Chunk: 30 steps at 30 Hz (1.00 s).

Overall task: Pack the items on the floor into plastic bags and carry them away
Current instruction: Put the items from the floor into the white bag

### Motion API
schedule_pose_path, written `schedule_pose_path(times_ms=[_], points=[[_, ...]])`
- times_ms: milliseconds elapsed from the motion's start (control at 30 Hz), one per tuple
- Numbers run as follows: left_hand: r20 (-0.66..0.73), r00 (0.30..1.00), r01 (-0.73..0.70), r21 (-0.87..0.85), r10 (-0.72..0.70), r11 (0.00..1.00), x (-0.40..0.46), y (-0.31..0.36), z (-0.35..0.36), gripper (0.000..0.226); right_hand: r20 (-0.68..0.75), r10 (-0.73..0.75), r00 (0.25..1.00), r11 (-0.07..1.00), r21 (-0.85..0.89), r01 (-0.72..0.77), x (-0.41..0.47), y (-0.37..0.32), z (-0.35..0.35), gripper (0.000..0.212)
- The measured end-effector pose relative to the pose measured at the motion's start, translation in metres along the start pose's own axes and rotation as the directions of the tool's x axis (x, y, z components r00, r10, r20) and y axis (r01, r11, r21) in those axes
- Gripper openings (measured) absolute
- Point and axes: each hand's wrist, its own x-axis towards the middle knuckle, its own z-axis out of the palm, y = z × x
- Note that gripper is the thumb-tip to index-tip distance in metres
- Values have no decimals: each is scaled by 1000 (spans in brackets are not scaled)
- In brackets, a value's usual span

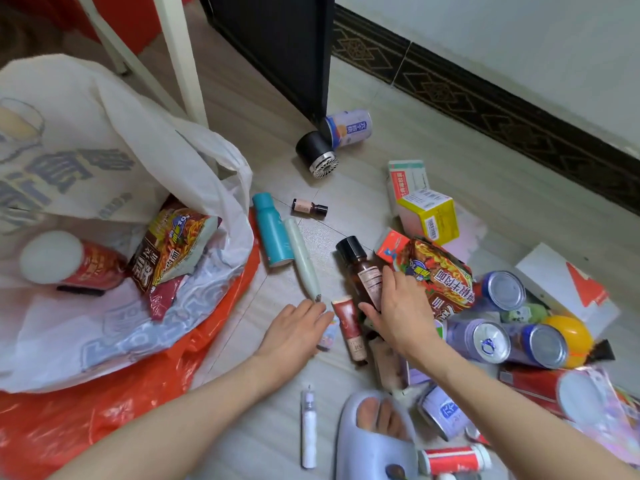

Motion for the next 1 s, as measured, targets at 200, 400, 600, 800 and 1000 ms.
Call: schedule_pose_path(times_ms=[200,400,600,800,1000], points=[[-47,999,-11,46,13,999,-2,-4,12,57,74,185,980,972,131,-194,15,-22,1,60],[-7,1000,-18,9,18,1000,-21,-20,-6,47,139,253,957,936,216,-279,6,-21,4,53],[-197,961,133,-288,-195,948,-54,-37,-43,49,398,468,789,371,722,-584,4,-27,-8,15],[-365,791,279,-497,-490,822,-77,-48,-92,58,377,348,858,99,895,-434,-2,-68,-50,16],[-547,665,322,-405,-508,856,-113,-91,-152,55,365,18,931,185,914,-362,8,-137,-111,6]])
